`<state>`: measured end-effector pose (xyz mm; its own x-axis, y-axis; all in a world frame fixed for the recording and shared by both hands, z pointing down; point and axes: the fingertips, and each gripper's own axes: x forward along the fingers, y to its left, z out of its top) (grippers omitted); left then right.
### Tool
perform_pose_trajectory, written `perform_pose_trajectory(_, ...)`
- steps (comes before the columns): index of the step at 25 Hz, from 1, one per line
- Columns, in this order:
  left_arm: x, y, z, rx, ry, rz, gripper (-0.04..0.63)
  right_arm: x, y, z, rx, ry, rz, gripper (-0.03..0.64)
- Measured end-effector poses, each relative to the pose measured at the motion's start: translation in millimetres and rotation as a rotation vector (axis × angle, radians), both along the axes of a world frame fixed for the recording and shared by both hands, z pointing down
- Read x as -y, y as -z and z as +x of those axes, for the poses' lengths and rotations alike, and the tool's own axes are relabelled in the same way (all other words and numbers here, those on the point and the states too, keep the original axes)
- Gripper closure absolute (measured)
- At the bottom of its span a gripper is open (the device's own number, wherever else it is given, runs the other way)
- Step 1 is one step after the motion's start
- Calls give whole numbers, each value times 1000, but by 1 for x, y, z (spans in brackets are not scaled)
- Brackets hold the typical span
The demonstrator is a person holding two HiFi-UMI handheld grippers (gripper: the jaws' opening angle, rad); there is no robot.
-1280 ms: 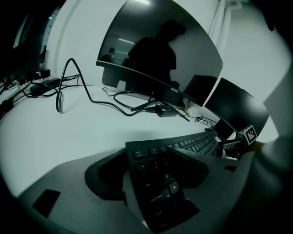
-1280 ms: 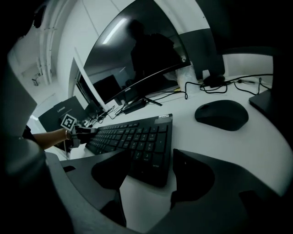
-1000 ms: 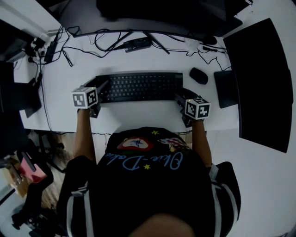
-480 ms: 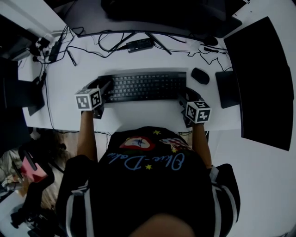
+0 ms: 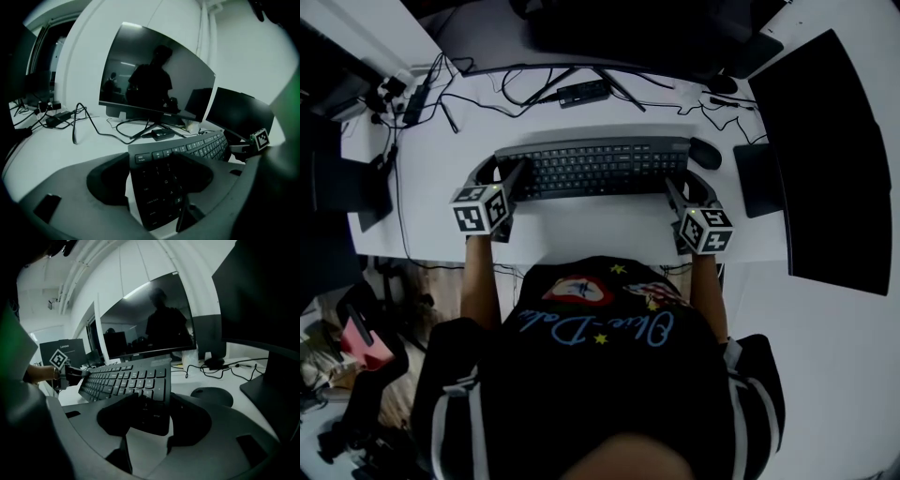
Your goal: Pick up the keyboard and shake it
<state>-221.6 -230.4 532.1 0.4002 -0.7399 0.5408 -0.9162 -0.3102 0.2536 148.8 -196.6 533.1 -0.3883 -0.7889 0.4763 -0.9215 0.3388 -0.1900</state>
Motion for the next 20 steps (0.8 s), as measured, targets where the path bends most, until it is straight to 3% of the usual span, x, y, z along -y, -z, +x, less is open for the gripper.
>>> perform_pose_trajectory(9,14,80,3,4,-10,200,330,11,72,3,-44,-21,227,417)
perform_pose_trajectory(20,18,139,1,-15,25,328,328,20,149,3,-135,-7,465,433)
